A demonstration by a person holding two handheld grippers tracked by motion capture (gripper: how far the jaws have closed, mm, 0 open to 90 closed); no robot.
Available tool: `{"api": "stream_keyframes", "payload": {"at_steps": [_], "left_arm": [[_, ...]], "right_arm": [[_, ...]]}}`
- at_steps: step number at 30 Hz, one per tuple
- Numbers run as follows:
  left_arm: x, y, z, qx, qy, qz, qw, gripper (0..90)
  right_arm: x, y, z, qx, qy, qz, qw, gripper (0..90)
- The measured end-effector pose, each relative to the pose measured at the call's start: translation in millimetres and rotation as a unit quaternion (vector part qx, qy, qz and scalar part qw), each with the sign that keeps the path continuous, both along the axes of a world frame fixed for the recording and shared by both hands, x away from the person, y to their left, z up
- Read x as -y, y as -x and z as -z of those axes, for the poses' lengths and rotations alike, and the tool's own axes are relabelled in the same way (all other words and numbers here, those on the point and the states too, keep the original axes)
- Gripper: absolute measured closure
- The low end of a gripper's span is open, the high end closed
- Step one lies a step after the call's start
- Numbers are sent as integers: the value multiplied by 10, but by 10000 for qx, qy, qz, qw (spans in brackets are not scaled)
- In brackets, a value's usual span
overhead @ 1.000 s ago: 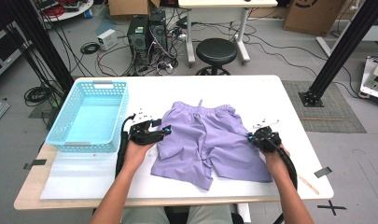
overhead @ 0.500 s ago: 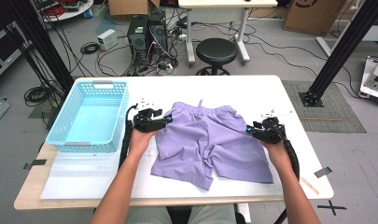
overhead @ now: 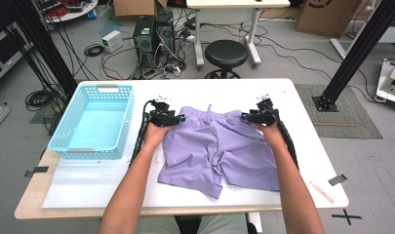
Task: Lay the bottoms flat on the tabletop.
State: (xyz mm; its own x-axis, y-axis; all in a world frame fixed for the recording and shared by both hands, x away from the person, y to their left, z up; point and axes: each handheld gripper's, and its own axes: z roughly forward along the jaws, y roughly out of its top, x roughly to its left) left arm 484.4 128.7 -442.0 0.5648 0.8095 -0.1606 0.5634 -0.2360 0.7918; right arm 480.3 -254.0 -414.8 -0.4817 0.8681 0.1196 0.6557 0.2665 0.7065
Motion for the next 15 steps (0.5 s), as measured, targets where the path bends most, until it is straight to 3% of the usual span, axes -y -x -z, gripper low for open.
{"api": "stream_keyframes", "payload": {"at_steps": [2, 4, 6, 7, 8, 9, 11, 13, 15], "left_arm": [[20, -15, 78, -201, -135, 93, 9997, 522], [33, 3, 66, -81, -342, 71, 9994, 602], [42, 15, 54, -61, -481, 192, 9986, 756], [45, 17, 50, -56, -512, 224, 9984, 820], [50, 19, 47, -22, -554, 241, 9982, 874], [50, 22, 39, 37, -629, 209, 9978, 877], [32, 30, 12, 232, -639, 35, 9977, 883], [3, 33, -36, 460, -543, -134, 9974, 885], [-8, 39, -85, 768, -539, -239, 9953, 885]], "right_arm": [[-68, -69, 51, -131, 106, -45, 9998, 558], [-141, -124, 131, -281, 446, -86, 9986, 627], [-176, -143, 205, -380, 539, -119, 9978, 696], [-183, -138, 230, -315, 629, -133, 9974, 743], [-189, -129, 227, -279, 655, -128, 9974, 851], [-201, -127, 220, -231, 717, -206, 9969, 876], [-246, -105, 197, 31, 1147, -204, 9932, 892], [-241, -99, 173, 271, 1149, -118, 9929, 895], [-233, -102, 141, 567, 1189, 14, 9913, 897]]}}
